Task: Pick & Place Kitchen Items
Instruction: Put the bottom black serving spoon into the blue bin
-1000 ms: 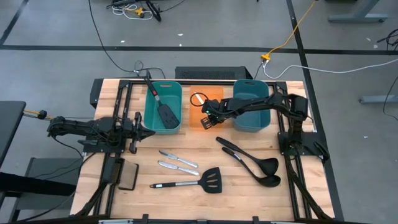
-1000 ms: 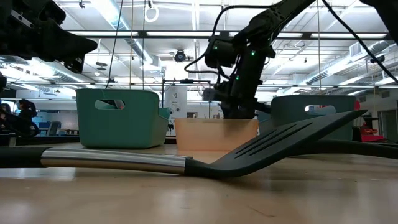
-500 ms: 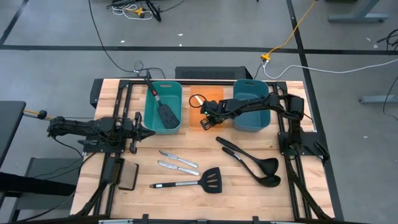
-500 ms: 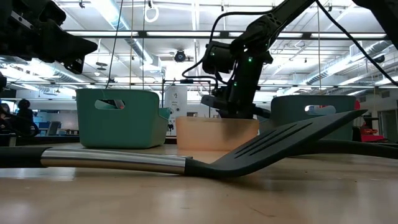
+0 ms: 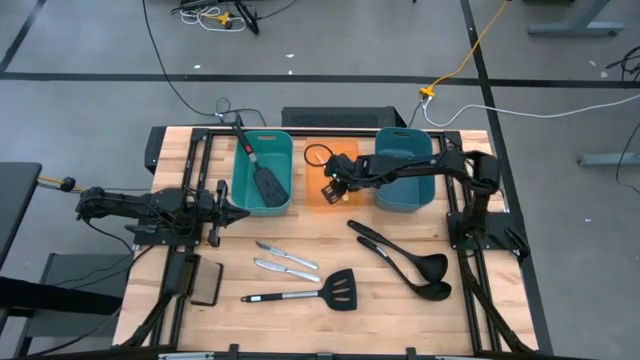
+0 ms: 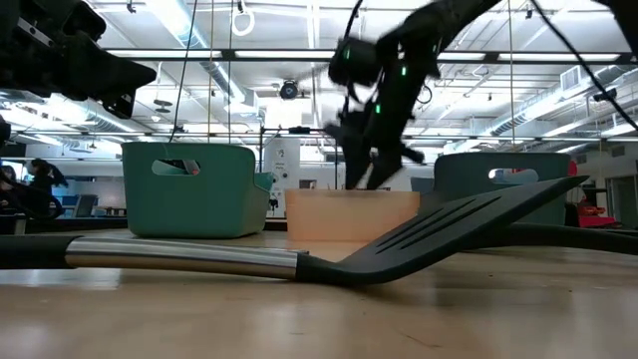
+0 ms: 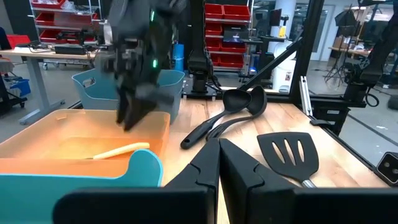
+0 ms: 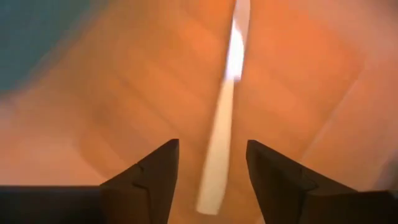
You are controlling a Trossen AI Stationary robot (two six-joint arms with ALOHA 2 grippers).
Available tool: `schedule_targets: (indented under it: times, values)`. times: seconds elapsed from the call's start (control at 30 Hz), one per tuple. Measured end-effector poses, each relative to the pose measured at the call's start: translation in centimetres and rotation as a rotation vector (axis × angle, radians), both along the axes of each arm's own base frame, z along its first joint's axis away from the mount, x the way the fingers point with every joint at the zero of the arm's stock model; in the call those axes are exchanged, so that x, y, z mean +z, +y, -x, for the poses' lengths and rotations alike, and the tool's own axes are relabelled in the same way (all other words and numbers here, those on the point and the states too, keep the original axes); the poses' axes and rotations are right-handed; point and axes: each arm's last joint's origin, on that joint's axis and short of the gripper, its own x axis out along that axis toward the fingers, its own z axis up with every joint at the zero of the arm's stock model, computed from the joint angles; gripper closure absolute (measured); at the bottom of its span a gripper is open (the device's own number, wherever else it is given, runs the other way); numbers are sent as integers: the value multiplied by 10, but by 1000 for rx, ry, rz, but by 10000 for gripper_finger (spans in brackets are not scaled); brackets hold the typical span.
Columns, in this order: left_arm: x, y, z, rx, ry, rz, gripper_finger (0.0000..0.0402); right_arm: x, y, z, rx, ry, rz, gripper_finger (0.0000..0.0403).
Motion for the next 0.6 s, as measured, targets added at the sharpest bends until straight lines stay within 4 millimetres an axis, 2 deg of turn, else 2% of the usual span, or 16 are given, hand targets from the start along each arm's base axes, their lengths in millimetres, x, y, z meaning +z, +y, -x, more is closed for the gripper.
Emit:
schedule_targets:
  times: [0.1,0.2,0.27,0.33,0.47,0.6]
  values:
    - [0,0,0,0,2,0,389,36,15,2,110,-67,106,215]
    - [0,0,0,0,3,0,389,78,40,9,254,-170,271,224]
    - [0,0,0,0,5,-1,389,103,61,20,339,-241,364,232]
    - [-1,0,0,0,8,-1,389,119,79,36,408,-292,396,240]
    - [-1,0,0,0,11,-2,389,126,101,77,451,-350,411,254]
    - [-1,0,0,0,13,-2,389,108,119,117,449,-445,417,261]
